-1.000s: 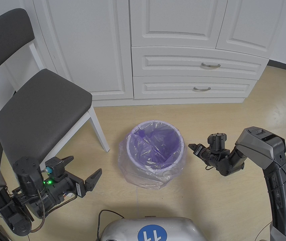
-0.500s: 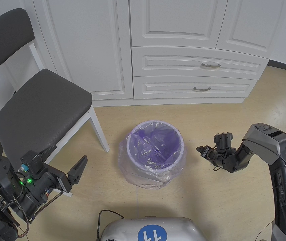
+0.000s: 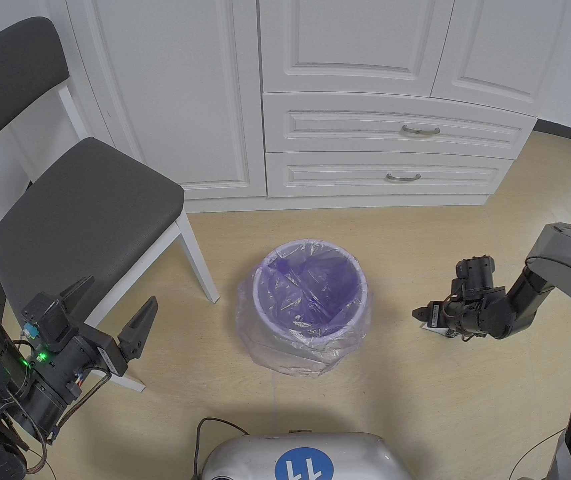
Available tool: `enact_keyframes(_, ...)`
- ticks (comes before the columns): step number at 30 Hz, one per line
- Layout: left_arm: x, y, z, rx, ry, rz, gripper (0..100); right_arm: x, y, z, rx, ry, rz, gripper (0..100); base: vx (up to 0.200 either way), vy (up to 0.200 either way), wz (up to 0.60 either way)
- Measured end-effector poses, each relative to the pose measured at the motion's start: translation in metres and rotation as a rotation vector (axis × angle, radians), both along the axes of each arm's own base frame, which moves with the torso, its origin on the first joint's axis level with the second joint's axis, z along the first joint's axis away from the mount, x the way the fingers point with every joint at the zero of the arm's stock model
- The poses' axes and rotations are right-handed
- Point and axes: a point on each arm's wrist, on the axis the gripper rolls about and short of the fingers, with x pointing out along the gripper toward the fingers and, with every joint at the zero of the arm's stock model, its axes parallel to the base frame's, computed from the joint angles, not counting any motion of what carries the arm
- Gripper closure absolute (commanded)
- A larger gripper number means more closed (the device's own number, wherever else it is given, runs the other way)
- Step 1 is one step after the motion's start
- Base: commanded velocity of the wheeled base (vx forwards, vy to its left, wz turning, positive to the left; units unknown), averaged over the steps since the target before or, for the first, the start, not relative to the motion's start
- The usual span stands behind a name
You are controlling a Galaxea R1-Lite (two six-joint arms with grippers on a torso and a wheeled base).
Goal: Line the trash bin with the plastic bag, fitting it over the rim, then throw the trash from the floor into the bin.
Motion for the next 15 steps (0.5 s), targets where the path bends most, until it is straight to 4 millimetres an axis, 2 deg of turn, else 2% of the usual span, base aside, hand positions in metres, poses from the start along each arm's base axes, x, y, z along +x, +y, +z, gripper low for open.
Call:
enact_keyframes(3, -0.001, 0.001, 0.001, 0.002, 0.0, 0.011, 0, -0.006, -0.014, 0.012, -0.061, -0.019, -0.007, 0, 0.0, 0.0, 0.0)
enact_keyframes(7, -0.002, 0.002, 0.0, 0.01, 0.012, 0.026, 0, 0.002, -0.039, 0.018, -0.099, -0.065, -0.079, 0, 0.0, 0.0, 0.0)
enact_keyframes(10, -0.002, 0.003, -0.001, 0.015, 0.02, 0.03, 0, 0.013, -0.058, 0.015, -0.11, -0.088, -0.131, 0, 0.0, 0.0, 0.0)
enact_keyframes(15, -0.002, 0.003, -0.001, 0.017, 0.024, 0.032, 0, 0.031, -0.094, 0.0, -0.119, -0.093, -0.217, 0, 0.0, 0.0, 0.0)
